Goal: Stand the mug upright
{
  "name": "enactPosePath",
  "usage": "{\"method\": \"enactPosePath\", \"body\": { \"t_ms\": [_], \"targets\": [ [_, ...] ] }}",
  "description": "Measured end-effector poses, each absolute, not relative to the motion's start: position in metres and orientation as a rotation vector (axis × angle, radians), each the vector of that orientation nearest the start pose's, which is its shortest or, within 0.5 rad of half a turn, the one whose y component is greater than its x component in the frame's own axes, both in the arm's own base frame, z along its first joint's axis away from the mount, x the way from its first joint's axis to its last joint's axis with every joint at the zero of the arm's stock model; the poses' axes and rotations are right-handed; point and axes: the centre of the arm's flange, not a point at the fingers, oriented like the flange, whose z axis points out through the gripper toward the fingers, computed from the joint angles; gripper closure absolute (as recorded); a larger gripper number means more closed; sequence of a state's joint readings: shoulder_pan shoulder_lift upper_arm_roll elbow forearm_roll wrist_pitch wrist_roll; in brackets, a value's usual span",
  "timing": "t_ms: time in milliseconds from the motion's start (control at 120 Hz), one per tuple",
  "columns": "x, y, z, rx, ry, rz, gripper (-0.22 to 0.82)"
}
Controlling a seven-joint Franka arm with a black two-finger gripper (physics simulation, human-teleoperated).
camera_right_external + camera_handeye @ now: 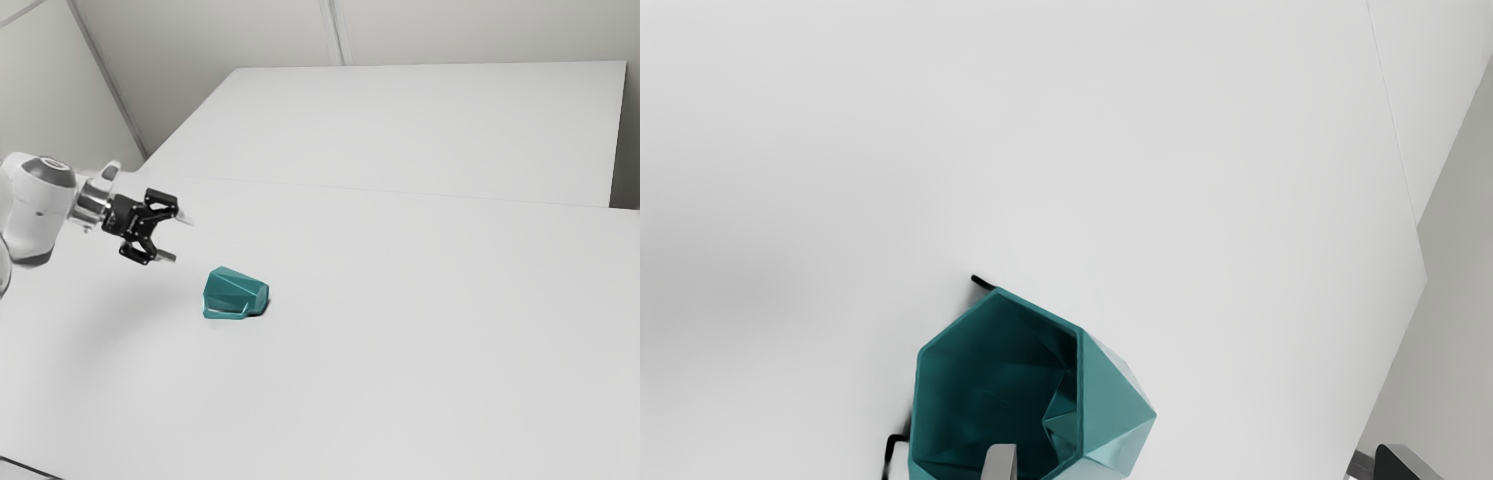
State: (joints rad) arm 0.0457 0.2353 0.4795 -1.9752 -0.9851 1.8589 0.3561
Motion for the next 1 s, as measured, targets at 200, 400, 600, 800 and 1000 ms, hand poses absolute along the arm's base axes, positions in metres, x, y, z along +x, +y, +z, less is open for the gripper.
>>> {"method": "enactPosePath", "body": {
  "t_ms": [200,400,600,800,1000],
  "targets": [
    [0.517,0.248,0.329,2.164,0.688,0.083,0.02],
    [0.5,0.255,0.33,2.145,0.544,0.047,0.02],
    [0.502,0.26,0.314,2.15,0.431,-0.02,0.02],
    [0.527,0.266,0.307,2.137,0.345,-0.004,0.02],
    [0.54,0.263,0.305,2.126,0.273,0.004,0.02]
  ]
}}
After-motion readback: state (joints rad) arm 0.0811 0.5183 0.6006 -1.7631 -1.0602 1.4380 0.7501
